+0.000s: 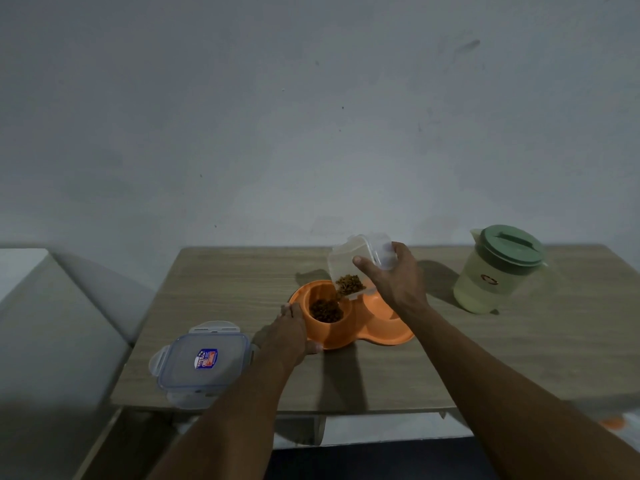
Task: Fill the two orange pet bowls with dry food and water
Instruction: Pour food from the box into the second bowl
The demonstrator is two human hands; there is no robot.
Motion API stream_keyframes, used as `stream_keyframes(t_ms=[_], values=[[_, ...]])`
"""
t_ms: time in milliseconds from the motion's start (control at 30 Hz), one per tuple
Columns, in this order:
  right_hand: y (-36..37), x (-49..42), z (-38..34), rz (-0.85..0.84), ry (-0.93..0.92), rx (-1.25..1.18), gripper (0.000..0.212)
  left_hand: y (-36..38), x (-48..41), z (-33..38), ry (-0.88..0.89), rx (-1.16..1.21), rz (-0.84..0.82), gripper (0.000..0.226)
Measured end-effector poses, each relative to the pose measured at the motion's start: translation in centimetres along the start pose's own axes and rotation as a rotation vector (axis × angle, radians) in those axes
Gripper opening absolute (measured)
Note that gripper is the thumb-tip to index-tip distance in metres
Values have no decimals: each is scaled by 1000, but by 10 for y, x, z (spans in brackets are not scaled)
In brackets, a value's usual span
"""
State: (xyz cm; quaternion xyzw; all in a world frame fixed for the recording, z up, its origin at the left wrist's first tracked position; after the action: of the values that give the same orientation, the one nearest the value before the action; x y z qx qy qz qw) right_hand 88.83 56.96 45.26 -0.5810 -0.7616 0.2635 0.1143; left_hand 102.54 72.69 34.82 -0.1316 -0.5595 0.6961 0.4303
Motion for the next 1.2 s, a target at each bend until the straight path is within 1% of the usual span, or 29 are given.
stream_keyframes(t_ms=[133, 200, 267, 367, 600, 733, 767, 833, 900, 1033, 1100, 1167, 1200], values=[[2, 0, 4, -8, 32, -52, 104, 0, 0, -1, 0, -10, -11, 111], [3, -2, 7, -20, 75, -112, 110, 0, -1, -1, 4, -14, 2, 112], [0, -1, 4, -6, 95, -115, 105, 0, 0, 1, 8, -17, 0, 112], [-3, 1, 0, 5, 28, -6, 87, 0, -1, 0, 6, -12, -5, 110], [-5, 1, 2, 25, 50, -10, 94, 0, -1, 0, 3, 6, -1, 112], [-4, 0, 9, 1, 172, -136, 108, 0, -1, 0, 6, 1, 10, 110], [-4, 1, 8, 4, 167, -131, 107, 0, -1, 0, 1, -3, 9, 110], [-6, 3, 1, 11, 93, -34, 97, 0, -1, 0, -3, 0, 15, 110], [-7, 3, 0, 24, 65, 11, 90, 0, -1, 0, -4, 13, 16, 111], [-8, 3, 1, 24, 62, 13, 89, -1, -1, 0, 3, 19, 17, 111], [-8, 2, 3, 11, 97, -35, 90, -1, -1, 0, 12, 28, 18, 111], [-7, 3, 4, -1, 177, -140, 85, -1, -1, 0, 11, 32, 16, 112], [-7, 3, 4, 1, 182, -161, 84, -1, -1, 0, 8, 35, 17, 112]])
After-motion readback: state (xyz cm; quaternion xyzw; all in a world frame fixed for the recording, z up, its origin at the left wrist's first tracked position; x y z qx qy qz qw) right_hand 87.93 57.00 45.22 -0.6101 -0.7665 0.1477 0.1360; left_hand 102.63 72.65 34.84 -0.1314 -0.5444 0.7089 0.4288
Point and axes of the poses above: each hand's wrist, its own x-axis away from the middle knuckle, its own y-axis out of the palm, z = x × y, the point moved 6 cm from there along -x, towards the middle knuckle, and after that the axes turned 7 degrees about z, right-handed, at the moved point
